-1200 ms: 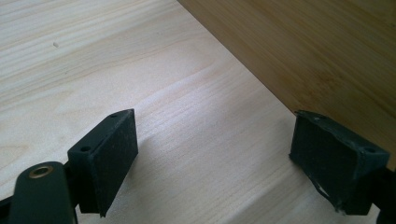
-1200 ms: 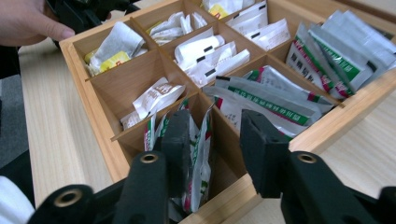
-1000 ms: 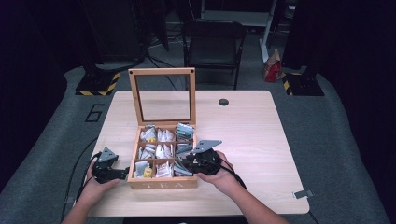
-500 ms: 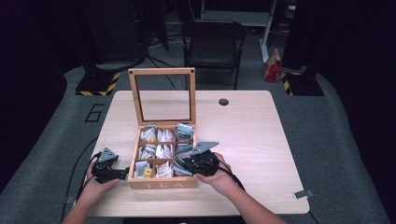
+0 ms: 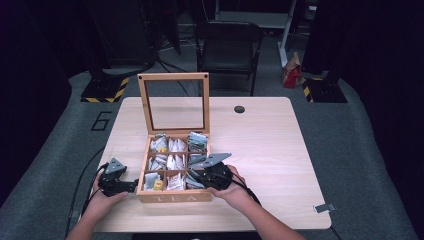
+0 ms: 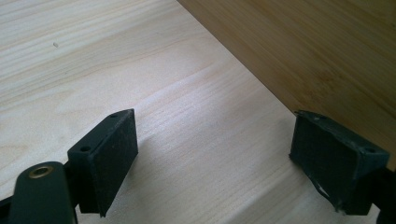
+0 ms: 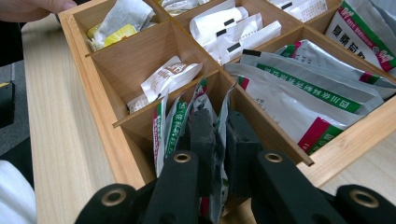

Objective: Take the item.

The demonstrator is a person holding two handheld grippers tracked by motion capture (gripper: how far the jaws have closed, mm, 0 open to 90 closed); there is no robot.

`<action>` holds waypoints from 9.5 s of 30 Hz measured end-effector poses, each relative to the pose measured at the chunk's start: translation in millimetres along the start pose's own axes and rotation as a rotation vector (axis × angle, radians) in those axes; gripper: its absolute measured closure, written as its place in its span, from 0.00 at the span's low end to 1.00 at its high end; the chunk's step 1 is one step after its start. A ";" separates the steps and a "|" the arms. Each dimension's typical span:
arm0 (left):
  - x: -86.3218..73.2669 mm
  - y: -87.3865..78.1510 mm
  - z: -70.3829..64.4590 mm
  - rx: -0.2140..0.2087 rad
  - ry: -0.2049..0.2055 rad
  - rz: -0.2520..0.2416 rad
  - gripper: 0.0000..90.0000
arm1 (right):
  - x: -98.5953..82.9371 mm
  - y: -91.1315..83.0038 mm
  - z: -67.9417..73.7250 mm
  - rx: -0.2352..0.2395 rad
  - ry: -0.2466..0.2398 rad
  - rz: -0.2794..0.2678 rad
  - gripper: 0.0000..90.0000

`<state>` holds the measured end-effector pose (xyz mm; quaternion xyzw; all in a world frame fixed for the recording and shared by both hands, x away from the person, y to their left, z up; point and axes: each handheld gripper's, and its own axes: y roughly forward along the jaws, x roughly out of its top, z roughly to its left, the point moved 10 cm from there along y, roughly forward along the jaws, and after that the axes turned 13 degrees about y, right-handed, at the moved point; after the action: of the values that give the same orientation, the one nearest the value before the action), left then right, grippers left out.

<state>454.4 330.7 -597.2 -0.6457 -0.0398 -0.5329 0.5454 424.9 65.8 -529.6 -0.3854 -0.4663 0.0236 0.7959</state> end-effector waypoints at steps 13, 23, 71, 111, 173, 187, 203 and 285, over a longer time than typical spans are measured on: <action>-0.7 -1.0 0.1 -0.005 0.006 0.011 0.16 | -0.9 0.0 0.7 0.009 -0.009 0.014 1.00; -0.2 -0.2 0.4 0.001 0.005 0.003 0.16 | -1.1 -1.3 1.5 0.016 -0.003 0.019 1.00; -0.1 -0.1 0.1 -0.001 0.002 0.002 0.16 | 52.3 -48.7 17.3 0.041 -0.033 -0.064 1.00; -0.6 -0.7 0.0 -0.004 0.005 0.009 0.16 | 50.9 -82.9 -29.7 -0.055 0.038 -0.116 1.00; -0.7 -1.0 0.1 -0.005 0.007 0.011 0.16 | 12.1 -131.4 -125.4 -0.262 0.158 -0.190 1.00; -0.9 -1.2 -0.1 -0.009 0.007 0.014 0.16 | -11.2 -126.4 -141.8 -0.298 0.188 -0.174 1.00; -0.9 -1.2 0.0 -0.008 0.008 0.014 0.16 | -33.5 -119.1 -153.9 -0.330 0.214 -0.155 1.00; -0.9 -1.2 -0.1 -0.008 0.007 0.014 0.16 | -39.0 -112.3 -130.0 -0.265 0.213 -0.184 0.54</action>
<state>453.1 331.5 -597.1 -0.6464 -0.0312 -0.5315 0.5465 465.6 -105.5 -521.3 -0.4429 -0.4116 -0.1517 0.7819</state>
